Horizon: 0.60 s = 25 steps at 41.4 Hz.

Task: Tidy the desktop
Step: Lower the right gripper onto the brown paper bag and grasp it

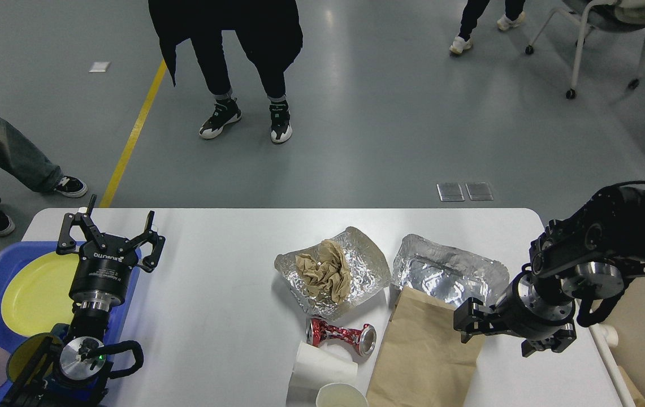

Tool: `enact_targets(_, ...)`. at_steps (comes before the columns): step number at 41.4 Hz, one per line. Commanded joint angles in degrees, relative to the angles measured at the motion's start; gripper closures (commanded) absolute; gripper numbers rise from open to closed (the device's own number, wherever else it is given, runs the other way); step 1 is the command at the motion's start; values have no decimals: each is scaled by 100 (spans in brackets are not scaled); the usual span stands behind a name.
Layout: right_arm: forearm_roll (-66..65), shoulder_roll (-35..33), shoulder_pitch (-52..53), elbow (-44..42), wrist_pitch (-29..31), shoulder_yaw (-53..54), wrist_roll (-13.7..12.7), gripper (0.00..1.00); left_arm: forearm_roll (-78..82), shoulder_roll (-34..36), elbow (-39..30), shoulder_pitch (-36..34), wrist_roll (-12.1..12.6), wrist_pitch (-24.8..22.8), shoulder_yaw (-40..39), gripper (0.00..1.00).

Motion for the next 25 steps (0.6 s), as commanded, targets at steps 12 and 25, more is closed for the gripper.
enact_targets(12,328,-12,-1540,-1013,-401,677,3,1,-4,0,5,0,0,1,0,3)
enact_targets(25,777,67,-1883,-1514,-410,845,-6,0,5,0,5,0,0,1,0,3)
